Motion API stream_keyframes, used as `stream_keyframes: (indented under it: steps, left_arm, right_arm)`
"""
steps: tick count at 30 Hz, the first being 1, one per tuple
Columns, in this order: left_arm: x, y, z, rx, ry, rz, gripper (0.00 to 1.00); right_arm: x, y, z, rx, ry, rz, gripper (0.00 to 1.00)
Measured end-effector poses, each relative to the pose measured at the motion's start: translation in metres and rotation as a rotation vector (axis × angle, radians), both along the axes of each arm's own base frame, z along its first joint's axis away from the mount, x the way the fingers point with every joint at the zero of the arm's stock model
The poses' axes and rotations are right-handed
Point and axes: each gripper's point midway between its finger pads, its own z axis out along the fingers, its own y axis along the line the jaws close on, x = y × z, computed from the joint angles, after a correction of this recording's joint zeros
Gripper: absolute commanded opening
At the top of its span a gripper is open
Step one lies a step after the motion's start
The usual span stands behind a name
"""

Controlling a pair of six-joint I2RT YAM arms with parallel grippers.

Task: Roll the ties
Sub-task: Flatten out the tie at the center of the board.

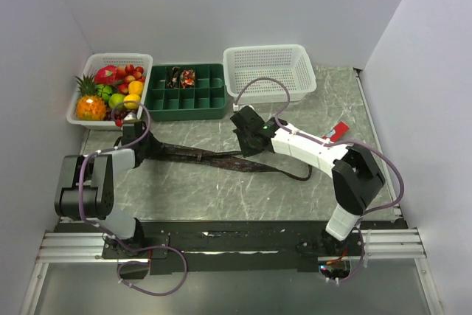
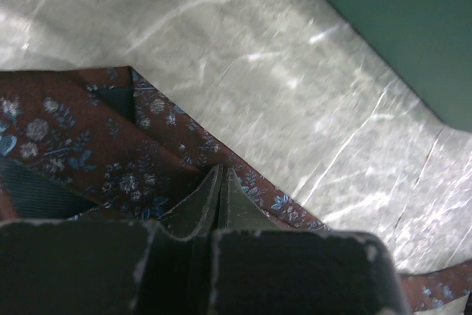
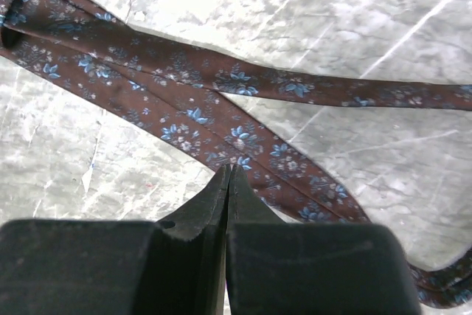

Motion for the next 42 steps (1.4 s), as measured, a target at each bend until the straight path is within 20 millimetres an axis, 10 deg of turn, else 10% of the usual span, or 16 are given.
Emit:
stream_keyframes:
  steps: [16, 34, 42]
  left_arm:
    - [-0.005, 0.035, 0.001, -0.049, 0.031, 0.162, 0.01]
    - [-0.044, 0.091, 0.000, -0.121, 0.027, 0.348, 0.01]
    - [-0.046, 0.096, 0.000, -0.133, 0.026, 0.358, 0.01]
  right_arm:
    - [0.007, -0.098, -0.019, -0.023, 0.064, -0.265, 0.00]
    - [0.017, -0.129, -0.058, -0.055, 0.155, -0.424, 0.00]
    - [-0.010, -0.147, -0.076, -0.058, 0.181, -0.504, 0.00]
